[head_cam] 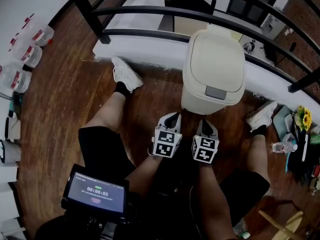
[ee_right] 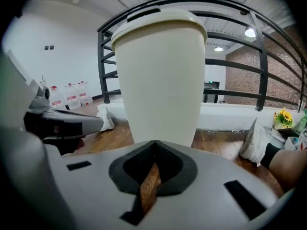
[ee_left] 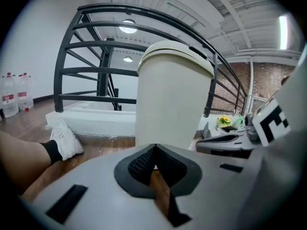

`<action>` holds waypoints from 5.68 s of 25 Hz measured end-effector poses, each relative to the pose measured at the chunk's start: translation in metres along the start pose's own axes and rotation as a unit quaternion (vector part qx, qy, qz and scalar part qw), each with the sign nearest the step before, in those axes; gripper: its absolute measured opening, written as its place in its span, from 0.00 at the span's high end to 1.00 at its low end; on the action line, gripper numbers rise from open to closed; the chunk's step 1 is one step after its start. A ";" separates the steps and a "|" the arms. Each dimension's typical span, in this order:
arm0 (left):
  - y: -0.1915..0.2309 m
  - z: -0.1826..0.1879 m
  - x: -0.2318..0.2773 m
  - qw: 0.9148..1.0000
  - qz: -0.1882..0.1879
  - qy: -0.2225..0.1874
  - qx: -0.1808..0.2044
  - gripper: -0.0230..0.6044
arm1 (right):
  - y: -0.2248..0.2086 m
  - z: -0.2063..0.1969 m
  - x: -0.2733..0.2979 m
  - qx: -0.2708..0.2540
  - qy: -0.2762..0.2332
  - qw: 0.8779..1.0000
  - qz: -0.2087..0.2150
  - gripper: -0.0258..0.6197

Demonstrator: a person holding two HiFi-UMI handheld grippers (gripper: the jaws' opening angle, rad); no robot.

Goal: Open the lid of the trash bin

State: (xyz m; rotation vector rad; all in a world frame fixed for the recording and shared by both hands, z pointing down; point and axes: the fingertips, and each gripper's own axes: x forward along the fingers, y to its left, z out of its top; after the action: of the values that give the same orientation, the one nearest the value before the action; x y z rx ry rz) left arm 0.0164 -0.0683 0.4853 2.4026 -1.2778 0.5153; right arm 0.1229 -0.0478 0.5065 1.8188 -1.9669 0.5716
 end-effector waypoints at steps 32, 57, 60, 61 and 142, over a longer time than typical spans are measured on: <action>0.051 -0.054 0.078 0.993 0.034 0.086 -0.073 0.97 | -0.016 -0.072 0.117 0.032 0.117 0.992 0.013 0.95; 0.043 -0.074 0.087 0.992 0.014 0.102 -0.075 0.97 | -0.012 -0.093 0.138 0.020 0.139 0.990 0.012 0.95; 0.042 -0.075 0.088 0.992 0.014 0.101 -0.077 0.97 | -0.013 -0.095 0.140 0.018 0.140 0.990 0.006 0.95; 0.042 -0.076 0.088 0.992 0.014 0.101 -0.077 0.97 | -0.013 -0.096 0.139 0.019 0.144 0.989 0.005 0.95; 0.037 -0.090 0.087 0.990 0.008 0.112 -0.083 0.97 | -0.014 -0.112 0.151 0.015 0.181 0.983 0.018 0.95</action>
State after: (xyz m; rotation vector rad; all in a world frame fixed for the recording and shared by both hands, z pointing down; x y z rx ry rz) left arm 0.0173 -0.1052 0.6105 2.1331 -1.1932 0.6379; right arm 0.1271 -0.1134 0.6832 1.5660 -1.7535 0.8784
